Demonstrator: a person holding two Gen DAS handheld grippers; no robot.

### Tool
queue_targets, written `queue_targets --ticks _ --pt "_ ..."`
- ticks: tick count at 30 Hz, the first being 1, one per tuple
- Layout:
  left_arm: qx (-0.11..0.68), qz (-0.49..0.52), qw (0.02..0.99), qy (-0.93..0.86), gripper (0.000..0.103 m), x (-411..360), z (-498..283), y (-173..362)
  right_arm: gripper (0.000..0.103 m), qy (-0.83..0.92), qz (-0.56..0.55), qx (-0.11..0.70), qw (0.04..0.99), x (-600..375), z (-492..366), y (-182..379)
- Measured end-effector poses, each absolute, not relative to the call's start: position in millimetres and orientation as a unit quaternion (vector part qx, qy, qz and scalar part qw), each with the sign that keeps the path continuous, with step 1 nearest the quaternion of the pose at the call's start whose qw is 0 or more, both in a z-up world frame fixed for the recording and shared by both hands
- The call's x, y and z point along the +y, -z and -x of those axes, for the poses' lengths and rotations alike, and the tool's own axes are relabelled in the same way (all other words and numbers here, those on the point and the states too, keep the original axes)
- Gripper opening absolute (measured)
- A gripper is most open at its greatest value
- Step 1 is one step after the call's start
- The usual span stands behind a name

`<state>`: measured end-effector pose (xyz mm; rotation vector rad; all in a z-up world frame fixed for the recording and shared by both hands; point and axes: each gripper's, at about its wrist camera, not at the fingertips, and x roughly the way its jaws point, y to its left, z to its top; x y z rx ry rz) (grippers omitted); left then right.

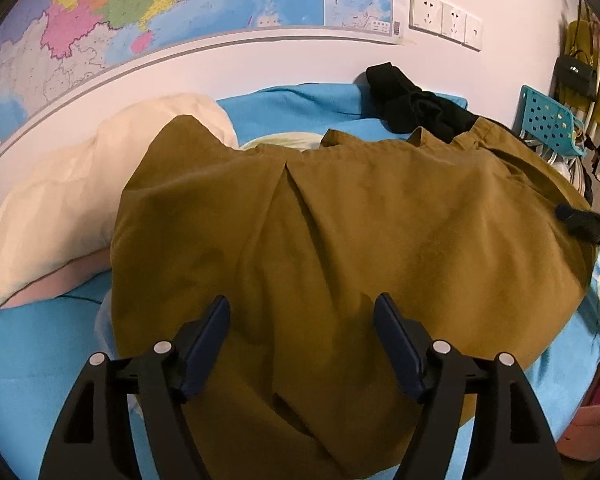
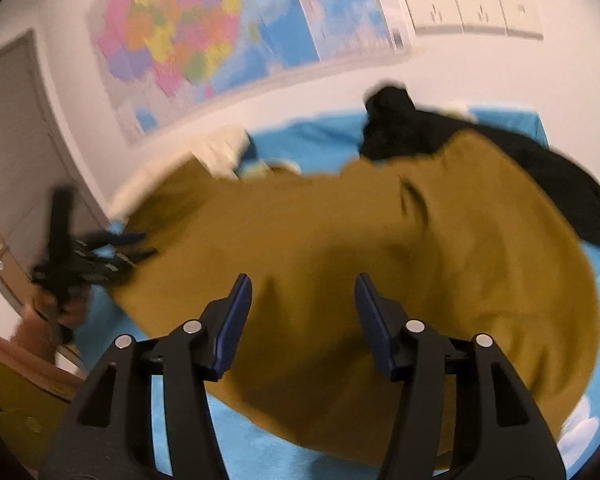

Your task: Fold large clothes

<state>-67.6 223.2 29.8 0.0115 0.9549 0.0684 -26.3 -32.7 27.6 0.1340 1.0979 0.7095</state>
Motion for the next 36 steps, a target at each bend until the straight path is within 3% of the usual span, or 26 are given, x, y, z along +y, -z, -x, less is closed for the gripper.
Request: queue_targets --ticks 2,4,12,18,19,20,22,24,27,30,32,36 --pt "0.458 -0.005 0.888 -0.033 0.072 223.6 70.0 -31.7 0.051 -0.317 -0.063 0.521 0.790 -28.6 27.4 -22.5" --pt "0.448 0.005 0.894 -0.024 0.073 227.3 77.2 -38.5 0.057 -0.316 -0.052 0.513 0.796 -23.4 31.1 -31.7" --pt "0.419 0.045 0.906 -0.025 0.073 255.0 121.5 -62.1 0.063 -0.427 -0.009 0.439 0.790 21.2 67.7 -87.6" --pt "0.455 0.081 0.886 -0.039 0.068 273.0 127.1 -39.0 0.064 -0.486 0.058 0.445 0.750 71.1 90.9 -72.9" --pt "0.453 0.098 0.886 -0.029 0.064 276.8 127.7 -35.5 0.060 -0.482 0.070 0.453 0.747 75.5 90.5 -65.1" --pt "0.452 0.111 0.885 -0.020 0.063 280.2 128.4 -33.3 0.046 -0.467 0.084 0.465 0.747 78.8 88.8 -54.3" --pt "0.449 0.124 0.885 -0.012 0.061 283.2 130.2 -32.9 0.044 -0.461 0.070 0.485 0.740 76.1 84.3 -43.6" --pt "0.454 0.124 0.882 -0.017 0.066 286.0 134.1 -34.8 0.041 -0.458 0.043 0.491 0.740 69.7 81.0 -45.1" --pt "0.455 0.110 0.884 -0.012 0.066 284.5 141.7 -39.7 0.045 -0.458 0.050 0.481 0.746 66.9 87.4 -55.0" --pt "0.463 0.135 0.875 0.035 0.026 282.9 143.9 -35.7 0.049 -0.479 0.062 0.463 0.743 71.8 95.8 -64.6" --pt "0.459 0.138 0.877 0.038 0.019 283.4 145.2 -36.3 0.057 -0.496 0.088 0.441 0.743 82.5 106.4 -72.5" --pt "0.456 0.149 0.877 0.030 0.002 291.2 148.1 -45.3 0.058 -0.503 0.166 0.426 0.734 110.0 120.0 -62.1"
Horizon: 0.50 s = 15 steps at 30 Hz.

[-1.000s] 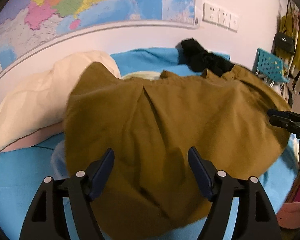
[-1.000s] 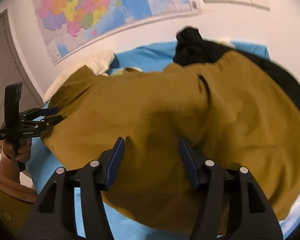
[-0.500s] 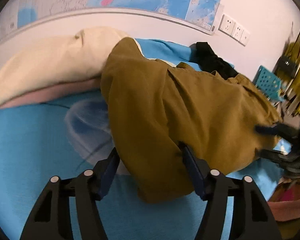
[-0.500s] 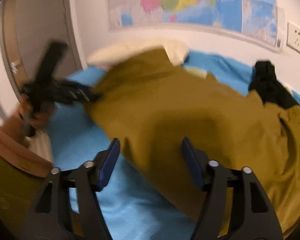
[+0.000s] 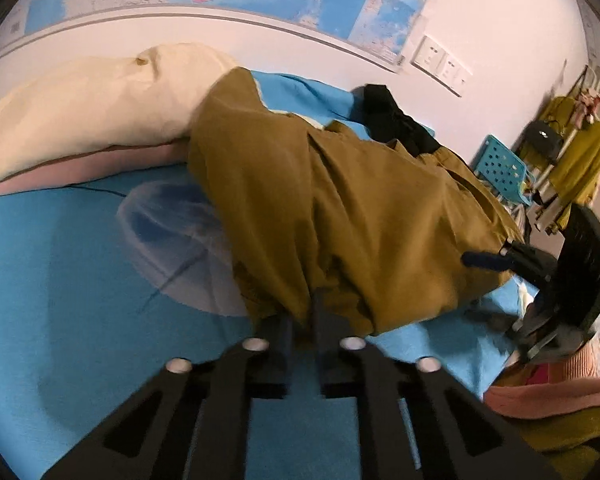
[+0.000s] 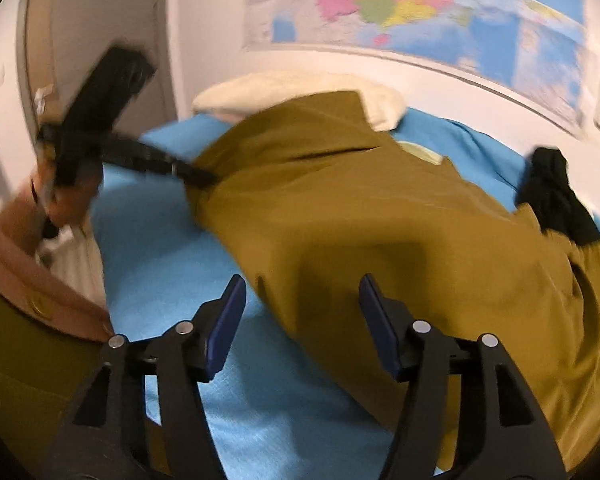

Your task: Fold large clothes

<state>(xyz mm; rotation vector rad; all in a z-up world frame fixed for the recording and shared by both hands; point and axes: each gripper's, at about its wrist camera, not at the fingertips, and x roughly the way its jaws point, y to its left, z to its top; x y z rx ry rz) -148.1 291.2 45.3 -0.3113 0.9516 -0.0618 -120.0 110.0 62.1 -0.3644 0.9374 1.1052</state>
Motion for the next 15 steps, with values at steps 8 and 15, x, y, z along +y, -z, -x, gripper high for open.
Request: queue_targets --ticks 8,15 --pt "0.453 0.125 0.883 0.013 0.003 288.5 150.7 -53.8 0.007 -0.493 0.100 0.417 0.757 82.5 90.6 -83.6" --pt "0.466 0.121 0.876 -0.013 0.012 294.4 149.2 -42.2 0.024 -0.490 0.113 0.454 0.736 86.8 100.2 -62.3"
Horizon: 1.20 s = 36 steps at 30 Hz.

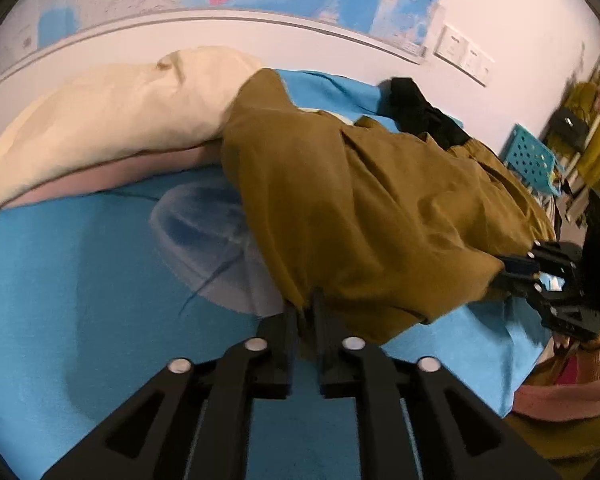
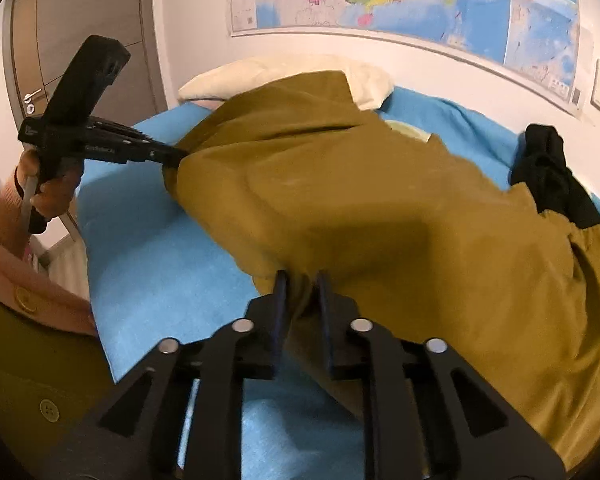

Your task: Fold large clothes

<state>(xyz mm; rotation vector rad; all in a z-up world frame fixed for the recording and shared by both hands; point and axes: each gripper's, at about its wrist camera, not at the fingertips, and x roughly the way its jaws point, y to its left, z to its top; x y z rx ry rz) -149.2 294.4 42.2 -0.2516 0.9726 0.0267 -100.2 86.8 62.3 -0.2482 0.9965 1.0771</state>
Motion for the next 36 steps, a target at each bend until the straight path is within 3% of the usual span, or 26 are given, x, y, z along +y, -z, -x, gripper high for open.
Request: queue_targets --ticks 2,3,4,9,12,13,17,20,26,28,36 --pt "0.456 0.123 0.881 -0.026 0.027 297.9 153.7 -46.1 0.057 -0.489 0.117 0.428 0.751 85.1 104.4 -76.4" --pt "0.451 0.124 0.883 -0.029 0.040 298.6 155.1 -48.0 0.061 -0.495 0.121 0.416 0.754 87.4 107.4 -82.6" --pt "0.444 0.122 0.887 -0.027 0.047 298.1 157.2 -50.8 0.060 -0.501 0.127 0.408 0.752 90.8 109.6 -85.4" --pt "0.430 0.117 0.895 -0.017 0.061 287.7 163.0 -58.4 0.064 -0.525 0.185 0.386 0.735 120.5 126.5 -78.4" --pt "0.431 0.122 0.894 -0.012 0.062 284.5 167.0 -58.9 0.065 -0.512 0.238 0.370 0.738 133.0 138.4 -67.3" --pt "0.432 0.127 0.893 -0.007 0.064 283.9 169.8 -58.6 0.063 -0.505 0.258 0.367 0.738 135.8 141.3 -61.9" --pt "0.434 0.142 0.890 0.016 0.073 278.6 182.1 -56.4 0.032 -0.478 0.259 0.389 0.743 135.5 127.7 -53.8" --pt "0.438 0.163 0.882 0.053 0.075 271.9 187.7 -50.5 0.023 -0.484 0.205 0.402 0.749 128.3 109.9 -66.7" --pt "0.429 0.244 0.863 0.106 0.077 253.0 162.0 -29.9 0.021 -0.481 0.150 0.412 0.759 123.4 93.6 -79.4" --pt "0.410 0.289 0.859 0.100 0.086 258.7 151.0 -25.2 0.021 -0.480 0.147 0.413 0.760 124.1 93.9 -78.9" --pt "0.380 0.418 0.820 0.092 0.086 275.1 126.1 -8.9 0.022 -0.480 0.121 0.426 0.757 121.1 94.5 -76.4"
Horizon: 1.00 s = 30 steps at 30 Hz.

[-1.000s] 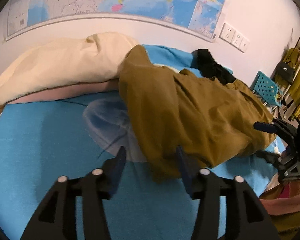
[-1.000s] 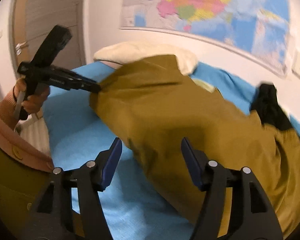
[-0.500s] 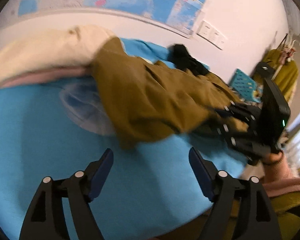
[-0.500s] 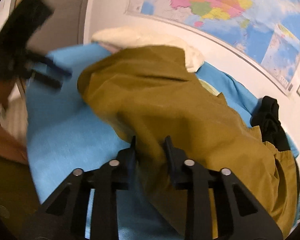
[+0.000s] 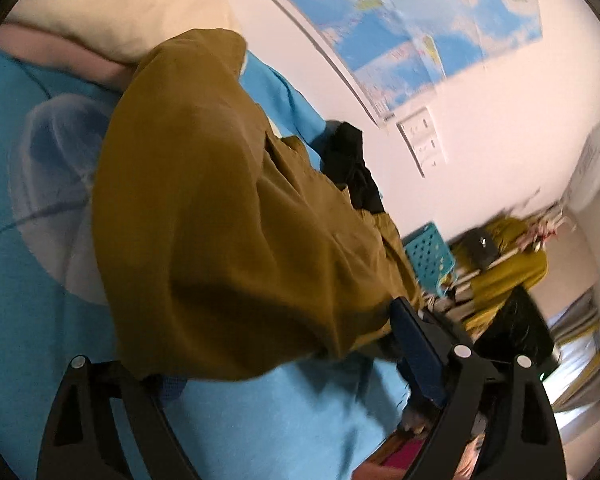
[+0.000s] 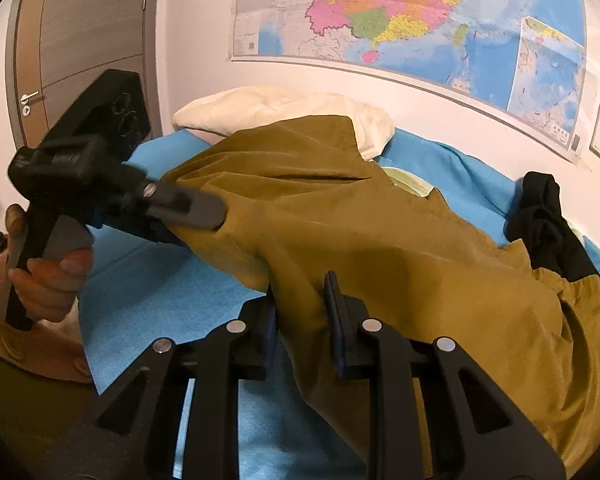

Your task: Fold large clothes

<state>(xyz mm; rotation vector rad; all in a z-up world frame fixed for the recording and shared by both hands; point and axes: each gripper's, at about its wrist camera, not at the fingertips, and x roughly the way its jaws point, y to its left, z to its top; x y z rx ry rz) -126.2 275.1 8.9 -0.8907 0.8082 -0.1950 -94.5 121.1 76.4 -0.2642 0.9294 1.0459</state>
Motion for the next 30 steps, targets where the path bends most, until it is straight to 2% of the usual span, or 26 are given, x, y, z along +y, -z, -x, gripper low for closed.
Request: queue_targets --ticks 7,9,11,15,17,19,24,30 --pt "0.391 0.411 0.820 0.073 0.087 270.2 91.7 -6.4 0.022 -0.484 0.091 0.441 0.750 116.4 92.6 -74.1" --pt "0.402 0.404 0.819 0.064 0.087 270.2 77.7 -1.2 0.028 -0.487 0.072 0.450 0.745 113.6 90.7 -73.7" --pt "0.416 0.379 0.826 0.042 0.082 268.9 67.5 1.4 0.034 -0.493 0.045 0.462 0.736 105.1 90.8 -75.7" --pt "0.433 0.340 0.835 0.018 0.064 265.5 65.0 -0.1 0.051 -0.487 -0.052 0.492 0.720 57.2 92.8 -84.5" --pt "0.436 0.337 0.834 0.015 0.056 268.2 67.2 1.2 0.062 -0.464 -0.121 0.515 0.710 15.5 95.5 -85.3" --pt "0.434 0.340 0.834 0.018 0.049 270.9 70.2 -0.5 0.066 -0.422 -0.172 0.539 0.709 -26.4 101.7 -82.2" --pt "0.433 0.326 0.840 0.024 0.044 270.0 70.0 -10.2 0.068 -0.293 -0.276 0.572 0.715 -108.4 109.3 -68.8" --pt "0.438 0.321 0.839 0.036 0.043 272.2 72.5 -11.8 0.075 -0.203 -0.294 0.593 0.722 -119.4 94.9 -50.4"
